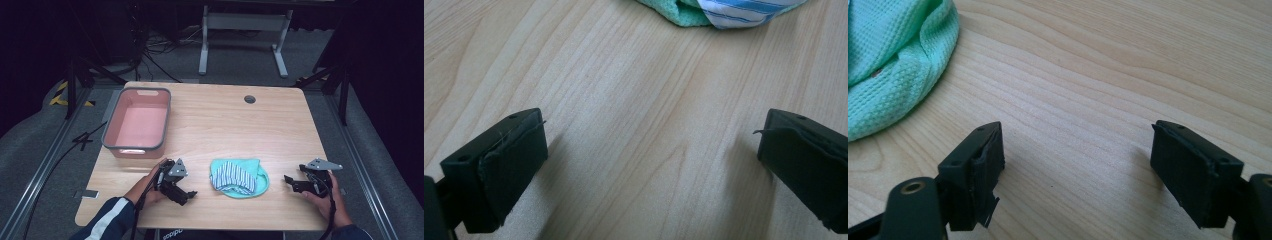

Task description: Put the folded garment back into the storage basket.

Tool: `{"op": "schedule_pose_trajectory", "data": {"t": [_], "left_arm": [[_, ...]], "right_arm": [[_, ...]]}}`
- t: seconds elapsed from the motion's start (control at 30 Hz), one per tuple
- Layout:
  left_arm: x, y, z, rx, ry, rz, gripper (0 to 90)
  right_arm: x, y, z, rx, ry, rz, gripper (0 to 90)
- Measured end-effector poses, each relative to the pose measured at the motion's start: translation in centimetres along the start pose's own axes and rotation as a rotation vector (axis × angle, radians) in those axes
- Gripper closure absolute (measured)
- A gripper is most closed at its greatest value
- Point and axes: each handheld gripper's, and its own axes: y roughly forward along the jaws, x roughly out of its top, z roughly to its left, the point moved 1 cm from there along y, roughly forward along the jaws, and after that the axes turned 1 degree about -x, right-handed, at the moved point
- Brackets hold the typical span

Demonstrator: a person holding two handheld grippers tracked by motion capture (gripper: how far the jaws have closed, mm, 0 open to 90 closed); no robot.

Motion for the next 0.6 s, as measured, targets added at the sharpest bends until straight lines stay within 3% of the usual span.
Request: {"op": "schedule_pose_trajectory", "data": {"t": [0.43,0.57,0.6], "left_arm": [[-0.20,-0.18,-0.06,-0.001,0.006,-0.002,0.4],[0.28,-0.26,-0.23,-0.016,0.022,0.035,3.2],[0.56,-0.32,-0.22,-0.033,0.046,0.045,5.9]], "right_arm": [[-0.01,-0.01,0.00,-0.008,0.010,0.004,19.8],[0.03,-0.07,0.00,-0.012,0.013,0.013,19.5],[0.06,-0.12,0.03,-0.009,0.019,0.020,19.4]]}}
